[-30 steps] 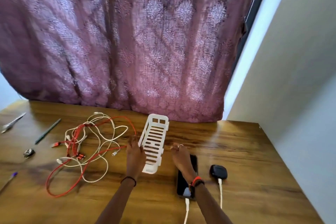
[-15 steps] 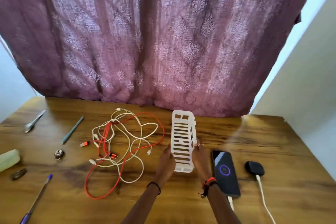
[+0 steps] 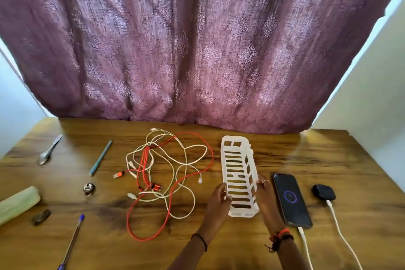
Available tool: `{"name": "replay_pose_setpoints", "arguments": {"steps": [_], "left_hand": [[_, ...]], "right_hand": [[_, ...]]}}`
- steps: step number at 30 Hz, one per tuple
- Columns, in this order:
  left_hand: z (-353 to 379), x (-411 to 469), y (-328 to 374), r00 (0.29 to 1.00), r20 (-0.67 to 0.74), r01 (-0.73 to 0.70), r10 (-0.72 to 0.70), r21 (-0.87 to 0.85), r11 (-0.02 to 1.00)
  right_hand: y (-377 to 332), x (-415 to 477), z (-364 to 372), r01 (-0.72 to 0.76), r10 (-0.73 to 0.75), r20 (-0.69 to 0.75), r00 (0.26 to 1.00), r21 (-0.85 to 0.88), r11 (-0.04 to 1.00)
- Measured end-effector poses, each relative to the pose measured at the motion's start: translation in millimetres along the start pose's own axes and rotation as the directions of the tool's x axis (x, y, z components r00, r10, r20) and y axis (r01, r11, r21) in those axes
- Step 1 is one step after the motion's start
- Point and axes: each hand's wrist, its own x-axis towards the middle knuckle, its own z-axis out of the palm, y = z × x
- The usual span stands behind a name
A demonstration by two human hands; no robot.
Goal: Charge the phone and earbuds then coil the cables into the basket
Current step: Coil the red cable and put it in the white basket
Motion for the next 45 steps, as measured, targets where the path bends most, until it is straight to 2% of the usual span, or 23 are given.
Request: {"name": "replay_pose_setpoints", "arguments": {"steps": [6,10,12,15,18,20,22,25,28,30,33,36,39,42,45], "left_hand": [[3,-9,-1,0.999,0.030,0.031,-0.029,-0.045,0.998],[2,-10,0,0.999,0.033,0.045,-0.043,-0.043,0.998],[-1,-9,4,0.999,0.031,0.038,-0.037,-0.037,0.999],[-10,-7,18,1.000,-0.019,-0.006,0.007,0.004,1.000],[-32,-7,37,0.990,-0.085,-0.105,0.113,0.097,0.990],[-55,-2,50,0.971,-0.143,-0.166,0.191,0.168,0.972],[-81,12,55,0.949,-0.227,-0.184,0.220,0.168,0.968],[-123,29,67,0.854,-0.401,-0.207,0.332,0.323,0.923],[-167,47,68,0.782,-0.511,-0.147,0.357,0.405,0.903],[-198,67,53,0.759,-0.573,-0.037,0.308,0.435,0.900],[-227,85,39,0.779,-0.582,0.094,0.232,0.474,0.876],[-228,85,37,0.819,-0.539,0.175,0.197,0.562,0.809],[-237,93,35,0.816,-0.575,0.293,0.053,0.491,0.820],[-241,98,35,0.864,-0.504,0.260,0.004,0.452,0.853],[-246,100,36,0.869,-0.493,0.287,-0.040,0.438,0.852]], "right_hand": [[-14,-20,-15,-0.136,0.132,0.053,0.990,0.104,0.985],[-17,-18,-11,-0.116,0.116,-0.004,0.993,0.037,0.993],[-27,-17,-13,-0.081,0.079,-0.045,0.996,-0.041,0.996],[-38,-6,-13,0.081,-0.094,-0.075,0.993,-0.161,0.984],[-52,6,-8,0.214,-0.229,-0.059,0.972,-0.194,0.957],[-69,10,-3,0.242,-0.249,-0.037,0.968,-0.136,0.961],[-86,10,5,0.289,-0.290,0.002,0.957,-0.067,0.955],[-100,17,25,0.362,-0.361,0.043,0.932,-0.014,0.932],[-116,18,44,0.368,-0.368,0.105,0.924,0.020,0.930],[-126,18,55,0.394,-0.391,0.154,0.908,0.011,0.919],[-134,18,75,0.412,-0.405,0.215,0.889,0.013,0.911],[-141,14,91,0.413,-0.405,0.266,0.875,0.030,0.910],[-149,13,106,0.422,-0.409,0.285,0.867,0.018,0.906],[-154,14,120,0.442,-0.416,0.290,0.862,-0.029,0.896],[-157,17,131,0.444,-0.409,0.310,0.858,-0.050,0.894]]}}
